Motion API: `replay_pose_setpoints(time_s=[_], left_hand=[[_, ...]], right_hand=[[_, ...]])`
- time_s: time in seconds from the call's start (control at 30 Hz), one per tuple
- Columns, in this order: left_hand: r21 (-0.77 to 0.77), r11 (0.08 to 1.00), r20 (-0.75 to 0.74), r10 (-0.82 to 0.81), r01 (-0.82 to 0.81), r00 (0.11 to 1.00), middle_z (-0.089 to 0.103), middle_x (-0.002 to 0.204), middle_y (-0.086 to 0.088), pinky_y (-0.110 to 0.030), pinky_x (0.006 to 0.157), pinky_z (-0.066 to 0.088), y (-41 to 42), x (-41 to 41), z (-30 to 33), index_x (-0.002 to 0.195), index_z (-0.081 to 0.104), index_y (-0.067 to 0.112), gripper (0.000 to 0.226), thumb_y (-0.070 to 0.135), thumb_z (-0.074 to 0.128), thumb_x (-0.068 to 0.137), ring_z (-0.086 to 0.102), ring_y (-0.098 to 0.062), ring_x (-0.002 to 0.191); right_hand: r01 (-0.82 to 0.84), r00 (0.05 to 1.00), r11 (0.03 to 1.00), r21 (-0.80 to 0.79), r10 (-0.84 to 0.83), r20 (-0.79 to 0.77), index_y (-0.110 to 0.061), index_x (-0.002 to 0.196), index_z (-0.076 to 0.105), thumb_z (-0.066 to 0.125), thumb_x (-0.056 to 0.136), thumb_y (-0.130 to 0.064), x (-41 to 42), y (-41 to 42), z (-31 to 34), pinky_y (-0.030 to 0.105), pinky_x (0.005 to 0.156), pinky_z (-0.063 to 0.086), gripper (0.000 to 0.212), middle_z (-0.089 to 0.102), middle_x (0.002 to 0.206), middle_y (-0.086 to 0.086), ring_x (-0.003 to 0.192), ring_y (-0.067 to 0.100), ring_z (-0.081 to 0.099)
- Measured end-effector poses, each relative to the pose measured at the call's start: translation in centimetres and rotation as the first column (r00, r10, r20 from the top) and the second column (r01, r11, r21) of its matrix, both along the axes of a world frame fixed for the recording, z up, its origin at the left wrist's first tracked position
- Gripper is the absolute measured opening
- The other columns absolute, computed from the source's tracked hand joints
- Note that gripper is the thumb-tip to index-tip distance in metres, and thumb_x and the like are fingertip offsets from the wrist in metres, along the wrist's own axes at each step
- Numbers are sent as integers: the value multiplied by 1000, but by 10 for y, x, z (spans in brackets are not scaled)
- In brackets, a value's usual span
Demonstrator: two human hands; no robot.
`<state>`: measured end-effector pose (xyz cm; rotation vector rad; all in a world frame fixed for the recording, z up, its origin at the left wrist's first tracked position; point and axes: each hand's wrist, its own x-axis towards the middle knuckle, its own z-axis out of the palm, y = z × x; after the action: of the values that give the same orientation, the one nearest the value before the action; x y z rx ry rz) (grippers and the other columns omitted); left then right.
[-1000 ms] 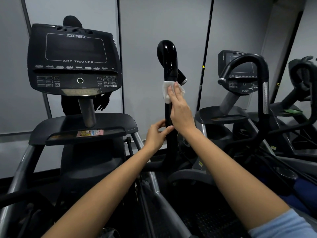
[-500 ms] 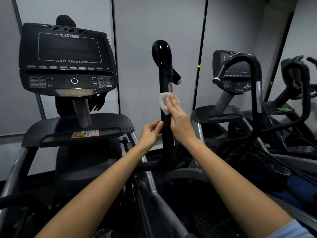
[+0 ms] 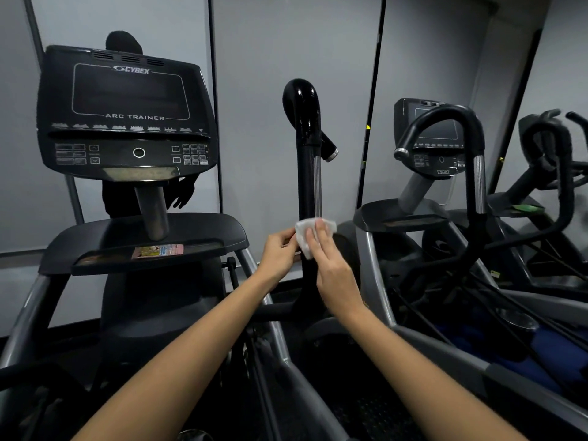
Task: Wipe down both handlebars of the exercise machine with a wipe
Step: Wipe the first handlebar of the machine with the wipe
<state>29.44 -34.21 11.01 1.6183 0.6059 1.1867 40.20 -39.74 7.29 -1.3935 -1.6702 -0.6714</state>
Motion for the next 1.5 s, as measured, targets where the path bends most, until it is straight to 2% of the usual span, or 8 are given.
replay_pose_setpoints(time_s=[0.1, 0.3, 0.5, 0.7, 0.87, 1.07, 1.3, 1.5], left_hand=[[16, 996, -41, 93, -92, 995, 66, 83, -17, -47, 83, 55, 5, 3, -3, 87, 67, 6, 41, 32, 37, 100, 64, -27, 84], [-93, 993, 75, 85, -78, 994, 67, 90, -11, -26, 73, 55, -4, 4, 2, 106, 64, -1, 53, 37, 27, 101, 66, -19, 84], [-29, 993, -26, 109, -110, 994, 66, 82, -13, -34, 78, 53, 1, 1, 1, 93, 65, -6, 67, 47, 24, 99, 63, -26, 84], [-100, 995, 85, -13, 21, 996, 63, 112, -7, -22, 79, 54, -3, 2, 4, 126, 55, 4, 55, 42, 25, 100, 63, -21, 100], [-79, 997, 87, -19, 26, 996, 63, 107, -4, -18, 73, 55, -3, 1, 5, 125, 55, 6, 50, 38, 27, 100, 63, -18, 96], [14, 999, 20, 28, -28, 999, 69, 93, -11, -34, 78, 57, 1, 2, 3, 91, 67, 15, 29, 22, 40, 100, 68, -27, 90], [146, 986, -50, 91, -83, 995, 67, 116, -4, -41, 91, 54, 4, 3, -3, 127, 57, 12, 44, 38, 52, 92, 68, -16, 99], [152, 980, 5, 133, -132, 991, 69, 111, -3, -41, 88, 55, 2, 12, 16, 126, 57, 15, 49, 46, 50, 90, 68, -15, 95]], right_hand=[[22, 999, 1000, -19, -21, 43, -3, 140, 38, 57, 70, 25, -1, -6, -15, 16, 98, 29, 78, 31, 149, 15, 135, 31, 33], [156, 982, 988, -5, -155, 106, -1, 136, 42, 65, 65, 19, -16, 12, 27, 33, 80, 58, 77, 38, 144, 22, 133, 34, 37], [100, 988, 995, -15, -97, 122, -3, 138, 38, 55, 70, 18, -14, 5, -7, 37, 85, 56, 73, 34, 147, 20, 135, 33, 28], [48, 999, 999, 12, -48, 24, -7, 144, 26, 44, 85, 17, -12, 34, 83, 27, 101, 25, 67, 16, 155, 12, 143, 30, 13], [57, 998, 996, 66, -58, 4, -6, 143, 31, 48, 83, 17, -13, 30, 57, 29, 98, 28, 66, 21, 153, 14, 141, 30, 15], [16, 999, 1000, 7, -16, -32, -8, 144, 30, 41, 85, 18, -14, 28, 87, 28, 103, 29, 65, 16, 155, 11, 143, 25, 7], [-64, 988, 998, 12, 65, -138, -13, 146, 26, 39, 89, 13, -14, 23, 79, 31, 106, 35, 63, 12, 156, 3, 143, 25, 20], [-167, 948, 986, -19, 155, -278, -22, 148, 17, 33, 98, -4, -7, 20, 81, 27, 107, 31, 56, 12, 157, 2, 139, 20, 29]])
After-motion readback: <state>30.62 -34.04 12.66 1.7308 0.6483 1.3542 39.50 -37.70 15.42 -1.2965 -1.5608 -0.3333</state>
